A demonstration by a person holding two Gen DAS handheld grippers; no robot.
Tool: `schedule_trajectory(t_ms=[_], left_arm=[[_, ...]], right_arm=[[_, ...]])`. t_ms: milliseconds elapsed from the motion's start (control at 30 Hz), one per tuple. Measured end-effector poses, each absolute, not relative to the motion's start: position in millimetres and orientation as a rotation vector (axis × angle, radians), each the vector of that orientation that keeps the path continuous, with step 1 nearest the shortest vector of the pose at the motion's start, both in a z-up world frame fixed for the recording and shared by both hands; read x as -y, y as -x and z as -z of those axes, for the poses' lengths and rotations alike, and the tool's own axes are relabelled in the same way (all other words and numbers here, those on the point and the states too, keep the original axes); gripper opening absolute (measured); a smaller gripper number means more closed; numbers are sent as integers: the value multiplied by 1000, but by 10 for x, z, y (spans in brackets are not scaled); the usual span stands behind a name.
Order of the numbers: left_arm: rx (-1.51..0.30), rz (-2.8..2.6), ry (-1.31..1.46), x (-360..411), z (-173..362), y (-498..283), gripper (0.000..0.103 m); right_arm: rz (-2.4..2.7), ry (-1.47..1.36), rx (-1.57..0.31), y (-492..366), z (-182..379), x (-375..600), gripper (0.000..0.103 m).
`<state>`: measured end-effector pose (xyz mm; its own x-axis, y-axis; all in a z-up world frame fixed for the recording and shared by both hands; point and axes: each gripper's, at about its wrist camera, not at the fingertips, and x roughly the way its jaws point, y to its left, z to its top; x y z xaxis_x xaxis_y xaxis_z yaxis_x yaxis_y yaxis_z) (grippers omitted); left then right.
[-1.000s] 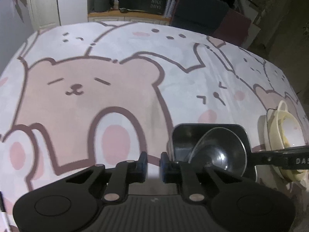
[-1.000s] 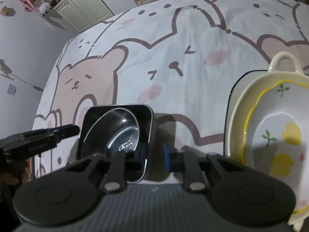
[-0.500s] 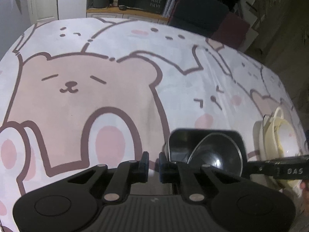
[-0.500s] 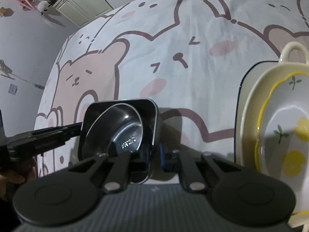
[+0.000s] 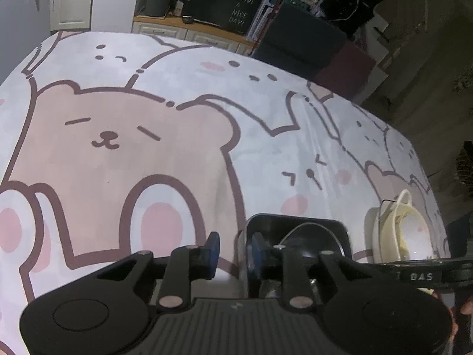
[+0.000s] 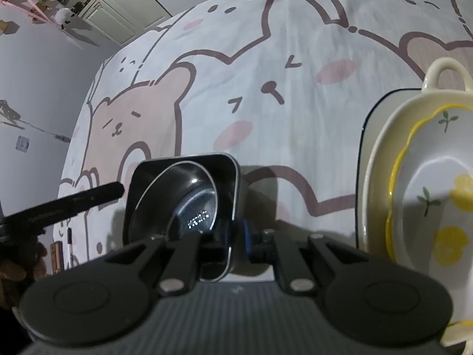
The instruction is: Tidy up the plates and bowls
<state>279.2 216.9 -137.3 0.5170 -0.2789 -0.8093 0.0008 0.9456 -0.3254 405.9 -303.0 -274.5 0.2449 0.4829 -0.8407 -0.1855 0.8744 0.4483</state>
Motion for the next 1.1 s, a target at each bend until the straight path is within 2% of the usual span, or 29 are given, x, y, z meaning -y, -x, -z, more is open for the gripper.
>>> schedule_trajectory(t_ms=[300,533,800,1100], left_arm=[[-1126,187,158,-1960,1574,-2819,24],[-1114,205,151,-1902,1588,-2777,5],[-1090,192,166,-1883,1515,-2715,4],[-1007,197,213,-1750,1181,-2579,4]], right_arm=[[-467,-270,-1250,-4051,2751,3008,13],[-480,-236,-1246,-4027,2774,2919,10],[-484,-194,-1213,-3974,2704,2924,8],[-512,-186,-1135,-3874,2415,3110,8]])
